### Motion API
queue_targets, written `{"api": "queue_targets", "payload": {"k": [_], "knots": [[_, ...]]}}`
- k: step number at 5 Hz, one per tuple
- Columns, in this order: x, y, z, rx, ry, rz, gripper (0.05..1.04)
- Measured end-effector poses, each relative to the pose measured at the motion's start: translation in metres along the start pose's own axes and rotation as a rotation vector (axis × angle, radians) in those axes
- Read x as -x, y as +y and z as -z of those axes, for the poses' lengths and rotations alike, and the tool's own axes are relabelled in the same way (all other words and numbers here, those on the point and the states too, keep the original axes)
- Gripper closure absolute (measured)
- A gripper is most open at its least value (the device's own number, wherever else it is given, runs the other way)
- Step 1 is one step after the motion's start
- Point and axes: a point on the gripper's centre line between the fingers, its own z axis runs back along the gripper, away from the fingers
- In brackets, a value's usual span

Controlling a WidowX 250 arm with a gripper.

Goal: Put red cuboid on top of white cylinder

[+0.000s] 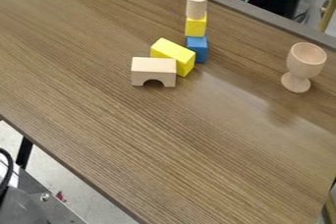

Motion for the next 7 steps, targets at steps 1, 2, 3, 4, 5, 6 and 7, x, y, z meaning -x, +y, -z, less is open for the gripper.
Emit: {"api": "queue_targets", "payload": {"k": [1, 2, 3, 4, 5, 6, 7], "knots": [[-0.016, 0.001, 0.014, -0.033, 0.022, -0.027, 0.478], [-0.027, 0.006, 0.026, -0.062, 0.044, -0.045, 0.478], [-0.031, 0.007, 0.04, -0.082, 0.065, -0.047, 0.478], [-0.032, 0.008, 0.042, -0.088, 0.076, -0.047, 0.478], [-0.033, 0.011, 0.042, -0.09, 0.078, -0.055, 0.478], [-0.034, 0.013, 0.045, -0.097, 0.086, -0.059, 0.478], [-0.034, 0.016, 0.048, -0.107, 0.098, -0.07, 0.478]]}}
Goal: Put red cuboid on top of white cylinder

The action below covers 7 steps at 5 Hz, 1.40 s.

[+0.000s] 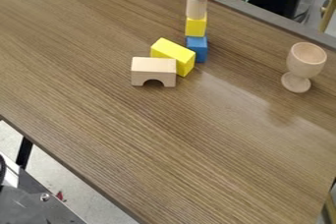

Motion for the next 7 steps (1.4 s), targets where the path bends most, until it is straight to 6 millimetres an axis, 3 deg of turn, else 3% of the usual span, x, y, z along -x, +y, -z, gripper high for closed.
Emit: {"api": "queue_targets", "payload": {"k": [7], "knots": [[0.002, 0.006, 0.016, -0.027, 0.035, 0.0, 0.478]]}}
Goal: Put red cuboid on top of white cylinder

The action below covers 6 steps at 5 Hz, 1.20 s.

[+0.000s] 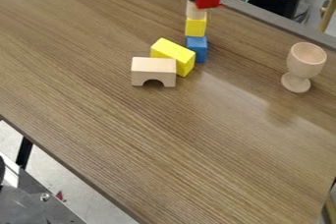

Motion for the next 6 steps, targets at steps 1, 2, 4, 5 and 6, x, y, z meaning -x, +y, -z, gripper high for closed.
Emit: {"api": "queue_targets", "payload": {"k": [1, 2, 4, 5, 6], "knots": [[-0.0009, -0.0005, 0.0, 0.003, -0.005, 0.002, 0.408], [-0.0014, -0.001, 0.0, 0.006, -0.009, 0.003, 0.129], [-0.0016, -0.0012, 0.0, 0.007, -0.01, 0.003, 0.083], [-0.0015, -0.0004, 0.0004, 0.003, -0.01, 0.003, 0.083], [-0.0023, 0.0018, 0.0003, -0.011, -0.015, -0.003, 0.083]]}}
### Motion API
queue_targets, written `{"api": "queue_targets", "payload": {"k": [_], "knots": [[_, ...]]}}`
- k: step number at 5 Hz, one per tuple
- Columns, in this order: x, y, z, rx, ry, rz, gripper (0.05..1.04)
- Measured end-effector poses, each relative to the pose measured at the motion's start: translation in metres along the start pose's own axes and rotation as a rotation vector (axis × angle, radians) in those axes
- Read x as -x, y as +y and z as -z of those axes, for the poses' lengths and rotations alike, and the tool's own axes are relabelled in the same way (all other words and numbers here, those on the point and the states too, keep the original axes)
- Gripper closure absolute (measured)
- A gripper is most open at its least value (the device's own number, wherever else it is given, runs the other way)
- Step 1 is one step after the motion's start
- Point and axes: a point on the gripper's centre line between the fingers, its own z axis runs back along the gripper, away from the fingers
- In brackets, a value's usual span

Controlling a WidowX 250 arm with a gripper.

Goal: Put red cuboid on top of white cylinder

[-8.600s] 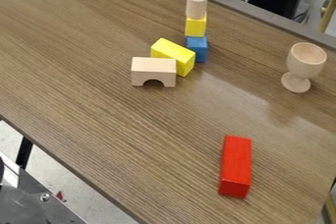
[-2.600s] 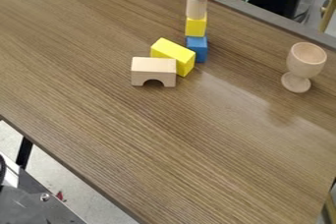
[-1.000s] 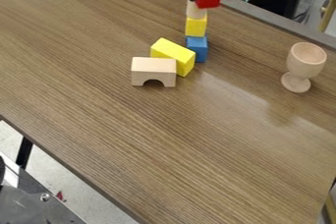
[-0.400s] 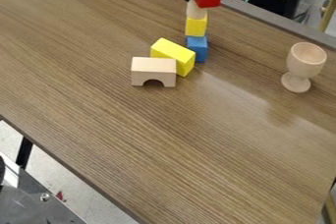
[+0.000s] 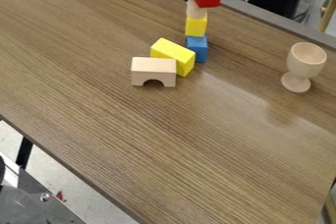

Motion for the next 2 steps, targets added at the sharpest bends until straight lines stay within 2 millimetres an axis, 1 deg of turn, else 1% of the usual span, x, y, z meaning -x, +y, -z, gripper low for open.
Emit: {"api": "queue_targets", "payload": {"k": [1, 2], "knots": [[-0.002, 0.003, -0.031, 0.03, -0.073, -0.011, 0.083], [-0.003, 0.004, -0.05, 0.064, -0.12, -0.016, 0.083]]}}
